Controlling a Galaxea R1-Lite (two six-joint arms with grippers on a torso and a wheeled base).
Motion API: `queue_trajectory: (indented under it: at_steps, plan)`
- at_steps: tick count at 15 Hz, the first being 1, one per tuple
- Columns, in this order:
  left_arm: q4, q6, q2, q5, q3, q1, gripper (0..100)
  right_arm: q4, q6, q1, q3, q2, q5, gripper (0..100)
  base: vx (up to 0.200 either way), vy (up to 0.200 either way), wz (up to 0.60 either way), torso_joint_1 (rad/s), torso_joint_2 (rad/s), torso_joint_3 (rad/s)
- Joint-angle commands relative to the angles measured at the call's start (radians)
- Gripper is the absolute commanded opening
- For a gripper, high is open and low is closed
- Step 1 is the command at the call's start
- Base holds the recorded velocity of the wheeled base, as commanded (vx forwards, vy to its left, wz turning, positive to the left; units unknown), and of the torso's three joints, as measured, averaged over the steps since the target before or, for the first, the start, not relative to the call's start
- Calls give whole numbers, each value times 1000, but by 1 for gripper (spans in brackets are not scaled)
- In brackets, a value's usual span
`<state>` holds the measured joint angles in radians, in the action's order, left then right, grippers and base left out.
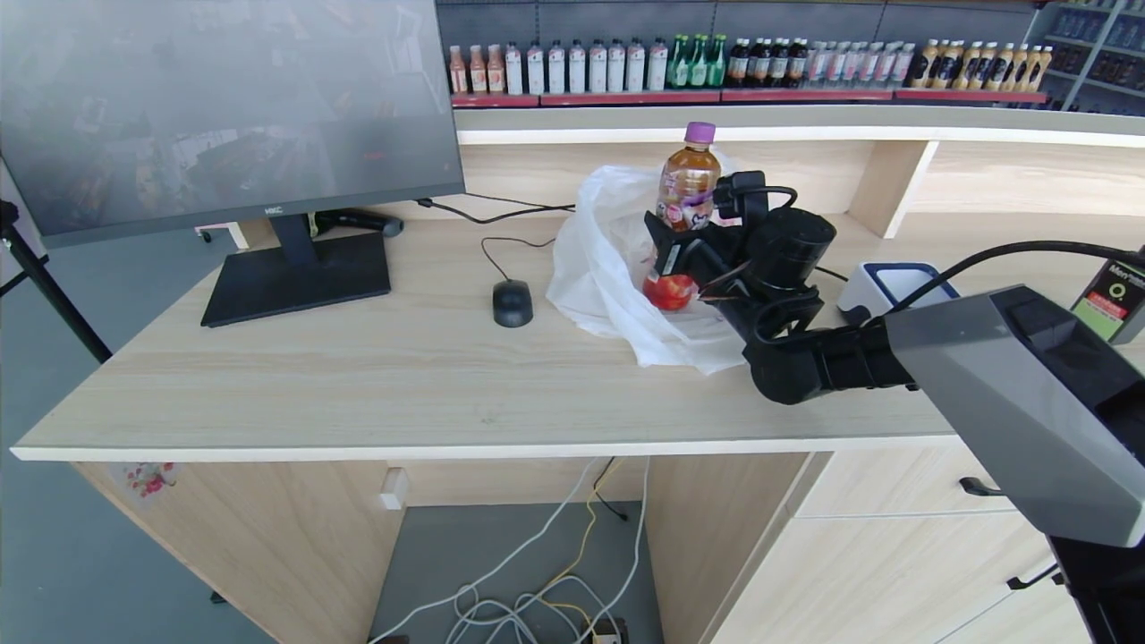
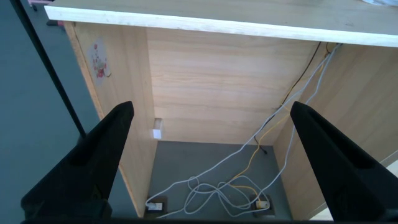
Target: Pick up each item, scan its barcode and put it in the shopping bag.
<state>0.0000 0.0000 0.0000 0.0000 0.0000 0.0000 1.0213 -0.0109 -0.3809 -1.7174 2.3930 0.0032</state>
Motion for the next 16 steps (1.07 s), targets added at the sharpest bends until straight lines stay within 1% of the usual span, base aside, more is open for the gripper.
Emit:
queue_trajectory:
  at_steps: [1, 3, 7, 10, 13, 14, 16]
  plan:
    - [0, 0, 0, 0, 0, -2, 100, -1, 0, 0, 1, 9, -2, 0, 0, 0, 0, 0, 0, 0]
    - [0, 0, 0, 0, 0, 0, 100, -1, 0, 0, 1, 11, -2, 0, 0, 0, 0, 0, 0, 0]
    - [0, 0, 0, 0, 0, -2, 100, 49, 11, 0, 15, 23, -2, 0, 0, 0, 0, 0, 0, 0]
    - [0, 0, 0, 0, 0, 0, 100, 111, 12, -1, 82, 20, 0, 0, 0, 0, 0, 0, 0, 0]
    - [0, 0, 0, 0, 0, 0, 100, 148, 12, 0, 114, 20, -2, 0, 0, 0, 0, 0, 0, 0]
    - [0, 0, 0, 0, 0, 0, 100, 151, 12, 0, 114, 20, -2, 100, 0, 0, 0, 0, 0, 0]
    - [0, 0, 0, 0, 0, 0, 100, 163, 12, 0, 118, 22, -2, 100, 0, 0, 0, 0, 0, 0]
